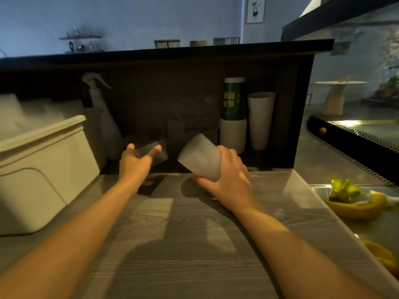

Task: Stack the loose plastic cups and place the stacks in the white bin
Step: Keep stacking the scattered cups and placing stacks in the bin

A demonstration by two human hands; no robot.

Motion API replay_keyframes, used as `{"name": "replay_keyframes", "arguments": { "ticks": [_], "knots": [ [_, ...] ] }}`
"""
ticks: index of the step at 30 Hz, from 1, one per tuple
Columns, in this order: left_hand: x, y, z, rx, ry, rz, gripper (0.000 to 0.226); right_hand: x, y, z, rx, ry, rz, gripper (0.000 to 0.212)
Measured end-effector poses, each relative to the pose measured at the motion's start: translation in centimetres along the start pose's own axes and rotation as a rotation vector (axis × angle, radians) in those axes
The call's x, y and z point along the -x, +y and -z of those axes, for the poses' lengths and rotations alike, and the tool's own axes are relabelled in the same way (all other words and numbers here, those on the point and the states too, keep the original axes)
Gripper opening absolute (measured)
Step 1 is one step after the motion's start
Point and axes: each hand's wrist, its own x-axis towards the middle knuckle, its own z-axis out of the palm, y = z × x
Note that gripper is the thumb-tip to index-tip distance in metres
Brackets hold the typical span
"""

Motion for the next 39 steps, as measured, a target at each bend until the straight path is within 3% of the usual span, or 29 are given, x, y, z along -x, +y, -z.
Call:
{"name": "replay_keyframes", "arguments": {
  "ticks": [4, 10, 16, 20, 25, 28, 31, 34, 39],
  "knots": [
    [1.3, 0.3, 3.1, 0.101, -0.009, -0.13, 0.056, 0.1, -0.2, 0.0, 0.028, -0.017, 0.02, 0.081],
    [4.0, 0.4, 5.5, 0.218, -0.114, -0.196, 0.083, 0.3, -0.9, 0.3, 0.106, -0.06, 0.068, 0.087],
    [7.3, 1.6, 4.4, 0.229, -0.209, -0.312, 0.077, 0.6, -2.2, 0.5, 0.152, -0.124, 0.138, 0.09],
    [9.3, 1.3, 3.1, 0.139, -0.375, -0.363, 0.072, 0.9, -2.6, -0.1, 0.116, -0.116, 0.182, 0.092],
    [10.3, 1.6, 3.2, 0.05, -0.558, -0.325, 0.082, 0.9, -2.4, 0.2, 0.126, -0.12, 0.186, 0.091],
    [9.7, 1.8, 3.6, 0.059, -0.48, -0.348, 0.078, 0.9, -2.4, 0.1, 0.114, -0.108, 0.176, 0.092],
    [6.8, 1.0, 3.5, 0.048, -0.245, -0.354, 0.066, 0.8, -2.2, 0.0, 0.091, -0.106, 0.14, 0.092],
    [2.8, -0.2, 3.5, -0.093, 0.005, -0.295, 0.059, 0.6, -1.5, 0.0, 0.059, -0.075, 0.094, 0.089],
    [-3.3, -1.7, 4.0, -0.378, 0.154, -0.101, 0.071, 0.4, -0.6, -0.3, 0.005, -0.003, 0.05, 0.085]
  ]
}}
